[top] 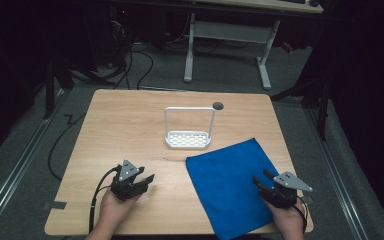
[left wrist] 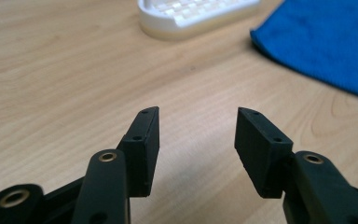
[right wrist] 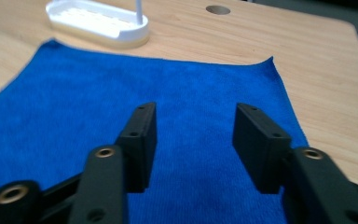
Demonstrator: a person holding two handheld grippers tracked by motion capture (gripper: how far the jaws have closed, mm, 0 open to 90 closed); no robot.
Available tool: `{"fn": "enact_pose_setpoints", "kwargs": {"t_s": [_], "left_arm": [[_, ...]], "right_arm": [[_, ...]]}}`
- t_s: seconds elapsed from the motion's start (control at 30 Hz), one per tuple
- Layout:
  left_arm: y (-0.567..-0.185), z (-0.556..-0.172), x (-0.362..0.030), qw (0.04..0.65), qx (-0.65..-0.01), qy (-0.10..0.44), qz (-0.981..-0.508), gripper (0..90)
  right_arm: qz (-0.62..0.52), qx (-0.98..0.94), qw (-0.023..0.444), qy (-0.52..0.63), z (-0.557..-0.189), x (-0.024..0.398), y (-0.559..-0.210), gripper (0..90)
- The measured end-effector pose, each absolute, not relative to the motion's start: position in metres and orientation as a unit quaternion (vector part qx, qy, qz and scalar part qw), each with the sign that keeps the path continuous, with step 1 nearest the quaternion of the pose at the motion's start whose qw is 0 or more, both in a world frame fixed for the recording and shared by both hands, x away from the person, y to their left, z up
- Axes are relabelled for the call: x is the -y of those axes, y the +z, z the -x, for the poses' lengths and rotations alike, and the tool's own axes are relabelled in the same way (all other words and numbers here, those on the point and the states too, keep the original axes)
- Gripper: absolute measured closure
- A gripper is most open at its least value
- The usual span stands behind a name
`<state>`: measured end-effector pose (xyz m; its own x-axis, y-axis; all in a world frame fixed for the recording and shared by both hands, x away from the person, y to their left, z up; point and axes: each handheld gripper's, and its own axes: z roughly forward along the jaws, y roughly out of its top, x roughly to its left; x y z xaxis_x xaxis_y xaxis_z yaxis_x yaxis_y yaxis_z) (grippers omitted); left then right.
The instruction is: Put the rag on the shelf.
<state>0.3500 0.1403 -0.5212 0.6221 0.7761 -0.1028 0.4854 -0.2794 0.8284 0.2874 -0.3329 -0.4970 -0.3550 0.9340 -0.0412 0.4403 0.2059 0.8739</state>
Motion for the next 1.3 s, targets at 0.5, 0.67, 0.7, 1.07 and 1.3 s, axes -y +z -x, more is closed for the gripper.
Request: {"fn": "enact_pose_setpoints", "kwargs": {"t_s": [0.5, 0.67, 0.7, 1.07, 1.3], "left_arm": [[-0.525, -0.355, -0.131, 0.445, -0.42, 0.136, -0.779, 46.9], [-0.523, -0.351, -0.115, 0.451, -0.394, 0.132, -0.79, 46.1], [-0.522, -0.349, -0.109, 0.454, -0.388, 0.129, -0.792, 46.1], [-0.515, -0.326, -0.029, 0.464, -0.315, 0.069, -0.825, 46.1], [-0.524, -0.312, 0.02, 0.441, -0.274, 0.035, -0.854, 49.5]], "right_arm": [[-0.486, -0.712, 0.298, 0.41, -0.295, 0.346, -0.499, 38.5], [-0.48, -0.721, 0.29, 0.406, -0.296, 0.346, -0.499, 35.4], [-0.482, -0.721, 0.288, 0.407, -0.296, 0.345, -0.499, 34.4], [-0.488, -0.72, 0.284, 0.403, -0.297, 0.344, -0.5, 31.0], [-0.492, -0.719, 0.27, 0.41, -0.299, 0.346, -0.501, 33.2]]}}
